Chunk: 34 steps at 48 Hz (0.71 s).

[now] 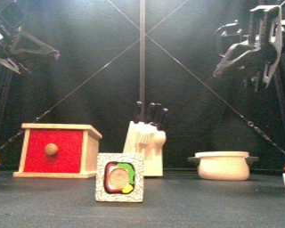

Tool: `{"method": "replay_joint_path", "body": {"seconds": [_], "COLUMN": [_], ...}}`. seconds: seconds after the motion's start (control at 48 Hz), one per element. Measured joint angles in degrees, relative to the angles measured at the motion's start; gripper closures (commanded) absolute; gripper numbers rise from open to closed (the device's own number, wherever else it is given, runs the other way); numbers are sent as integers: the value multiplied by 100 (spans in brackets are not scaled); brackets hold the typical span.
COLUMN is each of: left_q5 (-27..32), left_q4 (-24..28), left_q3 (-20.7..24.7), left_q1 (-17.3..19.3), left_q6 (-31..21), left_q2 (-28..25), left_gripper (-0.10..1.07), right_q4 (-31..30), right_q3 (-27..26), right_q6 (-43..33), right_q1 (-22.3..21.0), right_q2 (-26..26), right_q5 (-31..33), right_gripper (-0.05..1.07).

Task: Grab salmon sushi

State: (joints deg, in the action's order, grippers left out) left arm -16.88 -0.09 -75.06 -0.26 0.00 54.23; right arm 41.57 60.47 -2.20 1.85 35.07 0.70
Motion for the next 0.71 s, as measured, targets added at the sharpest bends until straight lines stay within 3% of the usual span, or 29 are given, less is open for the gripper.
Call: {"method": "replay_joint_path", "body": {"seconds": [0.271, 0.708], "left_q5": [-9, 18], "left_q4": [0, -9], "left_q3": [0, -26], "left_q1": [0, 0], "left_q6": [-9, 0], "left_q2": [9, 0], "left_gripper": [97, 97], "right_q4": [1020, 1327], "right_q3": [0, -18], "right_q6": [-9, -26], "right_q1": [-475, -1459], "right_q2": [-26, -26], "right_q5": [510, 1969], "right_gripper": [94, 94]}}
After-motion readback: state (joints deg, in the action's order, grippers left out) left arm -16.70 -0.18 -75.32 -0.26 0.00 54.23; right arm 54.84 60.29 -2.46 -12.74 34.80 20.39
